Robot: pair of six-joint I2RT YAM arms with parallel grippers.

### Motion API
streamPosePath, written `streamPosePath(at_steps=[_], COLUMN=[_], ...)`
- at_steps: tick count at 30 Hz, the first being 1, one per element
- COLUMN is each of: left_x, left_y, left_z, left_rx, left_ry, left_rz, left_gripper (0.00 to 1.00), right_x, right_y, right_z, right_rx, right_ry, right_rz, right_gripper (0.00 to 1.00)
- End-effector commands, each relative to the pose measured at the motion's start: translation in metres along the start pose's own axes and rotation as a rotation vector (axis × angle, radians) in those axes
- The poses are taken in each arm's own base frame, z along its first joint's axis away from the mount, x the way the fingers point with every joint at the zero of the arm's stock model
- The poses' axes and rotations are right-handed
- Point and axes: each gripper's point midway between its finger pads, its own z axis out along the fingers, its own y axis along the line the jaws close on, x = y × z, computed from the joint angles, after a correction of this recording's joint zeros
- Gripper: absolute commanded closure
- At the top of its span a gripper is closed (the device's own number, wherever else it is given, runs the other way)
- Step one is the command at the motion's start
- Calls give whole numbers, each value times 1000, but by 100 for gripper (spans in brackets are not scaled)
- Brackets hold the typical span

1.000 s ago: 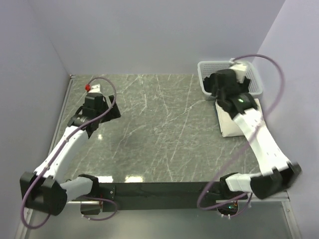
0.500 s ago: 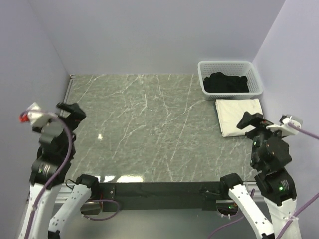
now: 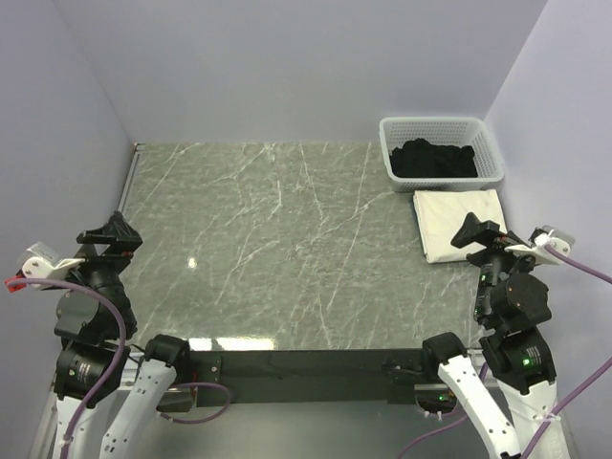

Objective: Fold and stack the t-shirts
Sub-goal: Neatly place the folded tshirt to the corner

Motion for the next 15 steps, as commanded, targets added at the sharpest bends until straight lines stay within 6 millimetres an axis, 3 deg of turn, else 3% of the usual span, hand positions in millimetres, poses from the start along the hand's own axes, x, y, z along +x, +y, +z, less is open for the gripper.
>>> streamPosePath(at_steps=[1,15], left_x=[-12,-7], left_y=[-7,-22], left_z=[1,10], left_rx=[36,85], left_ry=[-45,-58], left_rz=[13,37], left_gripper=[1,1], right_x=[-18,-23], right_y=[-1,4], right_z=[-1,0], right_rx=[-5,-34], right_ry=[-90,-117], right_rz=[22,13], right_gripper=[4,4])
